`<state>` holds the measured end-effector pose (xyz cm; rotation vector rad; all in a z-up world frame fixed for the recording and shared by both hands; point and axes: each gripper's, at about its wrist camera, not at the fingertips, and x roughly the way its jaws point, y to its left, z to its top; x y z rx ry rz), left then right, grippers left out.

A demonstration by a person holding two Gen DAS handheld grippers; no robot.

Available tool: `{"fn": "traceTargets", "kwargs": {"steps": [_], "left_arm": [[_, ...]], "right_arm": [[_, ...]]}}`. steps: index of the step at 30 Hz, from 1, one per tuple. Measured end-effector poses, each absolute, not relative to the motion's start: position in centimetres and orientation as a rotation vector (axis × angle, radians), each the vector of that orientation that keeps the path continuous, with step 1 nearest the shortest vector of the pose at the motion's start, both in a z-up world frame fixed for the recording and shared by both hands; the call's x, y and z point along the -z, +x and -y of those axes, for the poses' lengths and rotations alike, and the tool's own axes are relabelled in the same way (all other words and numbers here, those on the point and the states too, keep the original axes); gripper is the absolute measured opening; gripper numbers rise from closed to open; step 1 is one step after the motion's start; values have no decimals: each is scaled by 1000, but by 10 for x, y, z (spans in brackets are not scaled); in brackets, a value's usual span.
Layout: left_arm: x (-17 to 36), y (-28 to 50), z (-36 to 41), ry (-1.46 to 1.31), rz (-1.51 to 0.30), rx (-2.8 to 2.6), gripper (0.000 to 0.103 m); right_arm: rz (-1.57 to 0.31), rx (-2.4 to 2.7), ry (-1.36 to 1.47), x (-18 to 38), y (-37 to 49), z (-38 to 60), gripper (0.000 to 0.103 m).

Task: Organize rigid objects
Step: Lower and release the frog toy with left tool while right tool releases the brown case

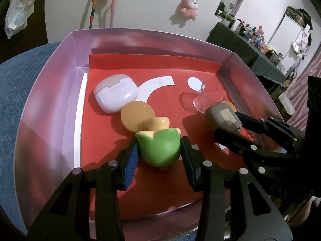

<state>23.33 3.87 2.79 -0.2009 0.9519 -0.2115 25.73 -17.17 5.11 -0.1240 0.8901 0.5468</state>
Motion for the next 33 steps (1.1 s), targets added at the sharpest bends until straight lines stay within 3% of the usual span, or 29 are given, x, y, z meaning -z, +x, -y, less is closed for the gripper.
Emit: {"fn": "traceTargets", "kwargs": {"steps": [33], "left_arm": [[-31,229,-29,-129,-936,135,41]], "right_arm": [[-906,-573,-82,-48,256,173,54]]}}
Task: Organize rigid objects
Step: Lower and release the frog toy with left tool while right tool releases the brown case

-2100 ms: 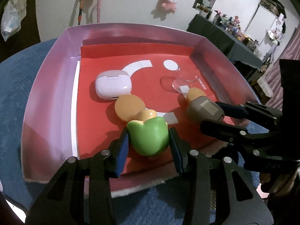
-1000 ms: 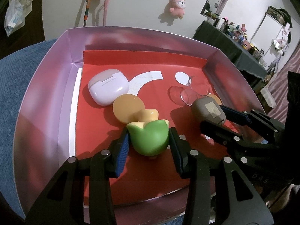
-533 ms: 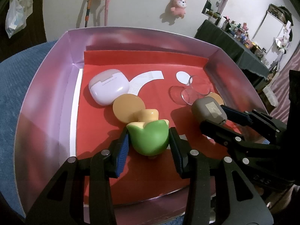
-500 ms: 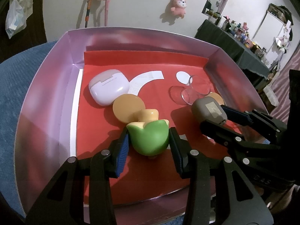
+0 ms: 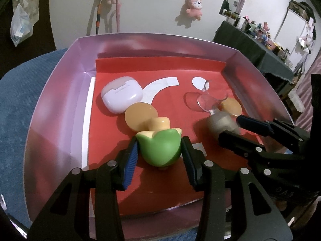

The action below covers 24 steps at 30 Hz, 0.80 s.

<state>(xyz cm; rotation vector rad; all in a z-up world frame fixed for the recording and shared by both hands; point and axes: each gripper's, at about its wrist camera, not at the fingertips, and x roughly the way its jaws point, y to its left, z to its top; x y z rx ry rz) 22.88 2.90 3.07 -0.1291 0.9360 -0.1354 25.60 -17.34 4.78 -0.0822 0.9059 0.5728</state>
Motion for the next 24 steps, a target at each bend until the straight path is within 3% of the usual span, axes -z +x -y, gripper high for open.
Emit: {"fn": "traceTargets", "kwargs": {"steps": [4,8,10,14,17,24], "left_arm": [[-32,227,-30,-133,-924,133,41],[-41,220,-33,-120,-883,115,67],[-45,217,-33,-116,-869,111,68],[-48,214,-36,-112,-861,106,68],[-47,212,-35,-111,-861,101,78],[-53,202,-35,-111,-831,106,82]], "right_arm": [[-898,-571,-77,-49,255,176,54],[-886,-574,-75,-53,252,178,57],[-879,-576,-75,-55,250,179,63],[-867,-583,-70,-58,246,181,64],[-854,-588,-69,-62,240,183,67],[-812,-600,-71,-73,225,187,75]]}}
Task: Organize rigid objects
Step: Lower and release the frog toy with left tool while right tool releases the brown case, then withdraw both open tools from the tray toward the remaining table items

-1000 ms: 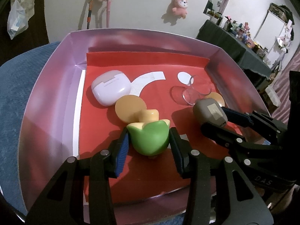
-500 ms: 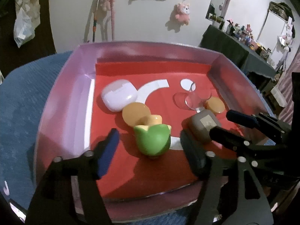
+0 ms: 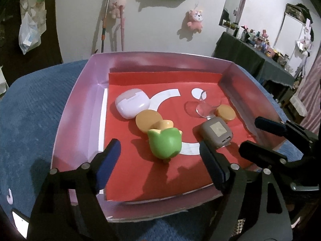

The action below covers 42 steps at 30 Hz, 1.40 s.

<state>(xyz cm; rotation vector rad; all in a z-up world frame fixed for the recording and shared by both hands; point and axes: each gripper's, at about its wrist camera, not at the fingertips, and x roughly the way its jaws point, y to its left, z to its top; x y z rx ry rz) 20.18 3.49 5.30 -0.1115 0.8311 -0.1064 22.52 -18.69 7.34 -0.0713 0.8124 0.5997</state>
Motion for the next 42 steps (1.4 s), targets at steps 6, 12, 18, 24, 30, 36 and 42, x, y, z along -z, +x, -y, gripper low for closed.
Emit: {"fn": "traceTargets", "kwargs": {"steps": [6,12,18,24,30,36,42], "left_arm": [[-62,191,-30,-84,-795,90,98],[-74,181,-31,-92,-749,85,103],[-80,173,-32,-98,-732,76,103],[-85,163,-32,-88,-713,63,103],[-87,151,-33,-96,-704,83,103],[-89,136,-33,-94,-682,71,103],[-88,123,-31,-87,-664,57,103]], "right_arm": [[-764,-612,-69,-86,210,192,85],[-716,-625,-67,-96,196,198,95],[-687,-624,-65,-102,186,203,103],[-676,-612,-66,-102,179,209,103],[-663,-615,-59,-105,169,213,103],[-639,-612,-66,-108,156,215,103],[-618,-605,-61,-108,141,219,103]]}}
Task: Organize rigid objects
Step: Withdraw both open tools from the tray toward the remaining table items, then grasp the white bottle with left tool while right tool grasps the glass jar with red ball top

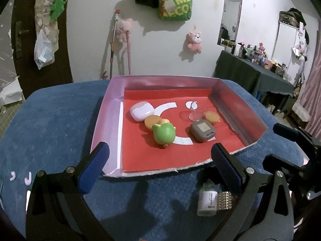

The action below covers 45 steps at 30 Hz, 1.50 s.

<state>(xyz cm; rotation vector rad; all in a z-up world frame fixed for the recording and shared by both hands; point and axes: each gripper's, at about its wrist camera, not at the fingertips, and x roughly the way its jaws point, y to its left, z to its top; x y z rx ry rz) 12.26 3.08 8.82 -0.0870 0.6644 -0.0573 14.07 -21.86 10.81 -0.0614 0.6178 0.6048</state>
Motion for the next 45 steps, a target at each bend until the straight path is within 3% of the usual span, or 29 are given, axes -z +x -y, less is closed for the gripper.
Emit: {"fn": "traceTargets", "kwargs": {"steps": [45], "left_arm": [[-36,66,-15,-104,-768,84,103]], "right_arm": [[-621,-557,-80,-76,70,232,103]]}}
